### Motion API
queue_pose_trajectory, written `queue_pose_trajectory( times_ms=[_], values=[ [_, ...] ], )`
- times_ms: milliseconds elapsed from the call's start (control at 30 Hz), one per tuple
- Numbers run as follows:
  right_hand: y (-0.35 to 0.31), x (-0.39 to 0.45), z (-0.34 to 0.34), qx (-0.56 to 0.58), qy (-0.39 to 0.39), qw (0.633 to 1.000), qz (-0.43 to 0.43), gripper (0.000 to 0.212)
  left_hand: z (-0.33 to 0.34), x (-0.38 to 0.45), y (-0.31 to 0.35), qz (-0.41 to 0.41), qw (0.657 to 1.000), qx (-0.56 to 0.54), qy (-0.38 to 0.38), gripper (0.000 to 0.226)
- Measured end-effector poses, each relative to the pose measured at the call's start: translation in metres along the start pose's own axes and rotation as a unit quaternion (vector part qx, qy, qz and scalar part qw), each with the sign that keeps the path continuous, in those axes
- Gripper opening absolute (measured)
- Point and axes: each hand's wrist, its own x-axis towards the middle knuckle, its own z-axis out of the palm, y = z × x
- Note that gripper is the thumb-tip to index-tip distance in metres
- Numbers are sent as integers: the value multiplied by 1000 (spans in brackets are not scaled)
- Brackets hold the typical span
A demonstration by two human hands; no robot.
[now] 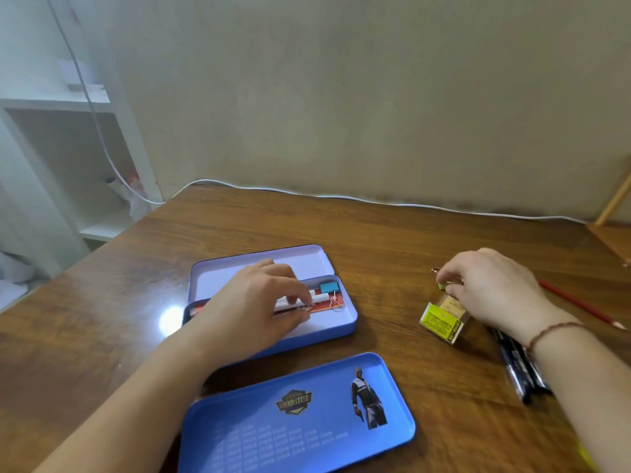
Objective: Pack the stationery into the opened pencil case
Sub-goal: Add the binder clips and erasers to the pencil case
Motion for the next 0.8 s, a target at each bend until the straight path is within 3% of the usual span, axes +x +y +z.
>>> queue_pose_trajectory(
  times_ms=[300, 400, 500, 667, 800],
  values=[
    [1, -1, 5, -11, 35, 998, -46, 19, 1, -1, -8, -48, 998, -2, -30, 10],
    [-4, -1, -4, 63, 80, 992, -69, 21, 1, -1, -11, -55, 998, -1, -33, 12],
    [-27, -13, -27, 181, 125, 964, -150, 27, 1, 0, -11, -59, 997, 14, -45, 13],
    [-94, -53, -30, 298, 61, 915, -266, 28, 0, 0, -8, -54, 998, 0, -45, 11],
    [-108, -53, 1, 276, 53, 917, -285, 30, -1, -1, -6, -50, 997, -6, -55, 12]
  ],
)
